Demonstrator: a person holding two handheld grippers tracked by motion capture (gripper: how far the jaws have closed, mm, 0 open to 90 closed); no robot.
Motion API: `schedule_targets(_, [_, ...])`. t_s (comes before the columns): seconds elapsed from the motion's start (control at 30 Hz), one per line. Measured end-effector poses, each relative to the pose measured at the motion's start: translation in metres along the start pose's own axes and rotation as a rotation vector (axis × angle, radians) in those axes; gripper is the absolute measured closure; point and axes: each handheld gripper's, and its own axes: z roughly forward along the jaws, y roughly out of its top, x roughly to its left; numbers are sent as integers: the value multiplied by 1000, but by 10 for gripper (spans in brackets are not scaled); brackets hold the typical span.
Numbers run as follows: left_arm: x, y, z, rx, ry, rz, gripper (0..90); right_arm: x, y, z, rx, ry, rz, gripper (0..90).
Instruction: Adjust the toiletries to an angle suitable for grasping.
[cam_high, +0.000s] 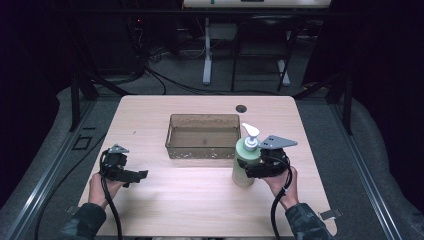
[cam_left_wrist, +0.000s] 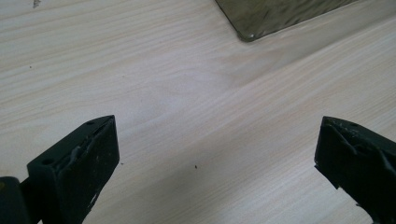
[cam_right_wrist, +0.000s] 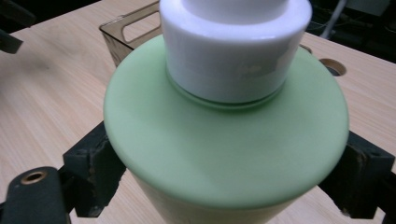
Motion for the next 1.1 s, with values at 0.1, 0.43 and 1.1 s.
schedule_targets(0.1, [0,-1,1,7,-7,3,0,4,2,4,-1,16,-7,122])
schedule_targets(0.43, [-2,0,2,10,-10,23,0,13,7,14,-8,43,-25,122])
schedule_targets(1.1, [-3,3,1,-1,-29,31,0,43,38,61,12,170,-101,123])
